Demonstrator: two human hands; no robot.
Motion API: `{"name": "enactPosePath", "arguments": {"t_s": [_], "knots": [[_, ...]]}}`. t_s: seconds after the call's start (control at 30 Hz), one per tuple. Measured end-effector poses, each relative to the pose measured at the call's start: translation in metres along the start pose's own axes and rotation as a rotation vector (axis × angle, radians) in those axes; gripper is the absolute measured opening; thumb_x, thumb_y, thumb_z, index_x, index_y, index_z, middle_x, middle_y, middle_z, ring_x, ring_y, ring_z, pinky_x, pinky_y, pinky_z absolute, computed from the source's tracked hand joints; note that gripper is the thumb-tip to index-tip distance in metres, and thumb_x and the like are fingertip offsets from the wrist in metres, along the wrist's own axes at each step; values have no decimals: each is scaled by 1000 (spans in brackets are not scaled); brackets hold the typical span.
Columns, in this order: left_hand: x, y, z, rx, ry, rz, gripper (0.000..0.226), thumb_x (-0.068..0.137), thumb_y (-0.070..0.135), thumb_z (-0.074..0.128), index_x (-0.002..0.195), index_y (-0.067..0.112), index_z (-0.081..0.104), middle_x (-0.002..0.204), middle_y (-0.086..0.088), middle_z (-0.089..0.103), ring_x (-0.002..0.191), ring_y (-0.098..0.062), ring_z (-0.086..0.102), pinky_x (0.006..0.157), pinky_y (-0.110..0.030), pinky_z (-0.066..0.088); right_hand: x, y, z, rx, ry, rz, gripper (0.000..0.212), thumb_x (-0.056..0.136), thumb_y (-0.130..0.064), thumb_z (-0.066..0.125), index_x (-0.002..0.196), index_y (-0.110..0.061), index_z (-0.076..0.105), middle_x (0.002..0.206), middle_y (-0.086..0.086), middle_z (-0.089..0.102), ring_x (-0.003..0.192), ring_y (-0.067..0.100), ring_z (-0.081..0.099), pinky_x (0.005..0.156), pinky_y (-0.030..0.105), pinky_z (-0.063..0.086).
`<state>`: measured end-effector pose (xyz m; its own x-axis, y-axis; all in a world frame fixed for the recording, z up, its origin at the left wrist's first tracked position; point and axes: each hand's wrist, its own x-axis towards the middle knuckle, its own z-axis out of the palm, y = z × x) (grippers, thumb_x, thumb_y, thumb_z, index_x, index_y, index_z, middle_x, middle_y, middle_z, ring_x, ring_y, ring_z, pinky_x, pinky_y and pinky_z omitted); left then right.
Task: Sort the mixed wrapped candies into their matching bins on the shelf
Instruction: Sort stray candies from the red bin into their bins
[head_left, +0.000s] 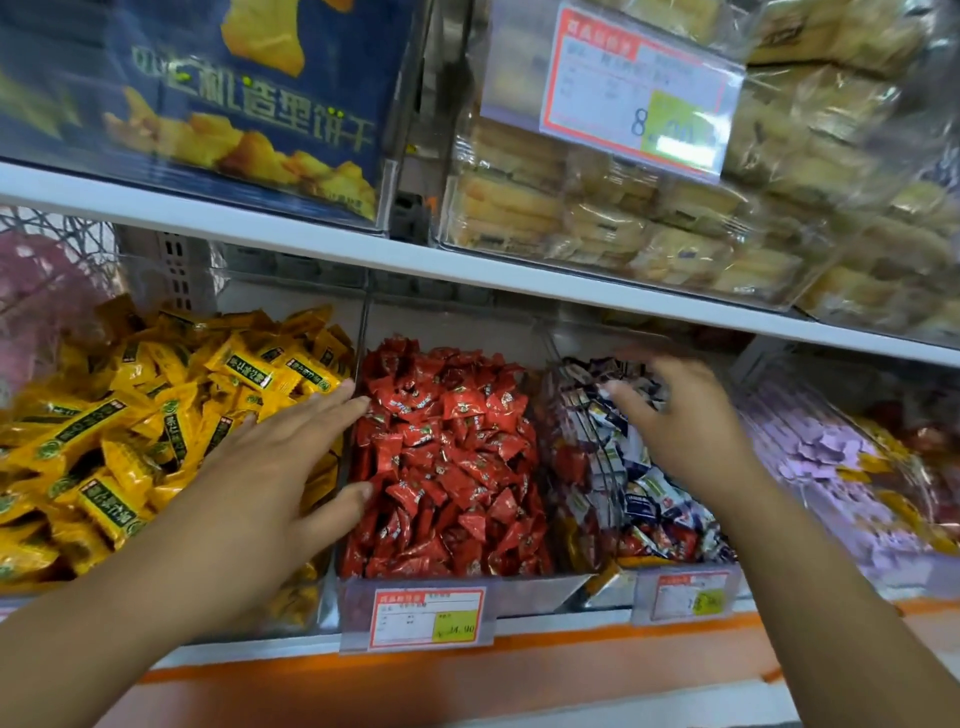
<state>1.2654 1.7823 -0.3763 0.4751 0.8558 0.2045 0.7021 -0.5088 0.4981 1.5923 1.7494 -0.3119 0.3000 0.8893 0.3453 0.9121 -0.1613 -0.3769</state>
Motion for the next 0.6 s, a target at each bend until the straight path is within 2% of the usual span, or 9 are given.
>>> {"name": "enactPosePath", "arguments": {"t_s": [0.07, 0.13, 0.2, 0.27, 0.33, 0.37, 0.43, 0.5, 0.6], "knots": [[0, 2, -1, 0, -8, -11, 84, 65, 79, 18, 145, 51, 15, 148, 41, -3, 140, 11, 2, 117, -28, -1, -16, -34, 1, 137, -170, -167, 28, 94, -34, 57, 122, -32, 59, 119, -12, 55, 111, 7, 53, 94, 23, 41], [-1, 4, -3, -8, -12, -18, 85, 65, 78, 18, 145, 51, 14, 150, 38, -3, 141, 10, 3, 117, -28, -1, -27, -58, 10, 81, -510, -231, 36, 93, -41, 57, 129, -40, 52, 133, -15, 49, 118, 3, 49, 102, 24, 41], [-1, 7, -4, -31, -8, -19, 84, 65, 77, 20, 144, 50, 16, 150, 37, 0, 141, 9, 5, 118, -29, 0, -30, -66, 33, -151, -824, -196, 71, 88, -53, 60, 148, -45, 23, 156, -6, 24, 135, 13, 38, 108, 27, 34], [-3, 6, -5, -43, -2, -17, 84, 65, 77, 22, 145, 49, 18, 148, 39, 1, 142, 9, 6, 121, -33, 4, -33, -69, 61, -283, -985, -100, 105, 79, -63, 64, 150, -44, -11, 162, 4, -6, 141, 27, 31, 111, 33, 32], [-3, 5, -4, -41, 4, -10, 84, 66, 77, 23, 146, 48, 19, 149, 37, 2, 143, 8, 7, 122, -37, 8, -34, -68, 86, -268, -1018, -34, 122, 75, -62, 70, 144, -42, -29, 158, 12, -24, 141, 36, 29, 112, 36, 33], [-3, 5, -4, -38, 5, -8, 85, 67, 76, 23, 146, 47, 20, 150, 36, 3, 143, 8, 7, 122, -38, 9, -35, -68, 95, -244, -1007, -17, 124, 74, -59, 73, 143, -42, -30, 156, 13, -26, 139, 37, 31, 111, 37, 34], [-3, 5, -3, -37, 11, -11, 85, 67, 75, 23, 147, 45, 21, 151, 34, 5, 143, 7, 7, 122, -37, 8, -35, -67, 101, -175, -946, 0, 119, 74, -47, 78, 147, -42, -16, 156, 12, -16, 133, 36, 39, 103, 32, 41], [-3, 6, -3, -54, 16, -12, 85, 67, 74, 24, 147, 45, 24, 152, 32, 8, 143, 7, 10, 122, -39, 12, -35, -66, 101, -73, -882, 23, 105, 74, -31, 79, 148, -41, 5, 154, 9, -2, 124, 31, 47, 89, 26, 46], [-3, 6, -4, -65, 18, -14, 84, 67, 75, 25, 146, 46, 25, 151, 35, 8, 142, 8, 10, 120, -41, 17, -35, -61, 102, 44, -862, 81, 97, 77, -17, 74, 151, -38, 14, 156, 8, 11, 114, 24, 54, 75, 24, 49]]}}
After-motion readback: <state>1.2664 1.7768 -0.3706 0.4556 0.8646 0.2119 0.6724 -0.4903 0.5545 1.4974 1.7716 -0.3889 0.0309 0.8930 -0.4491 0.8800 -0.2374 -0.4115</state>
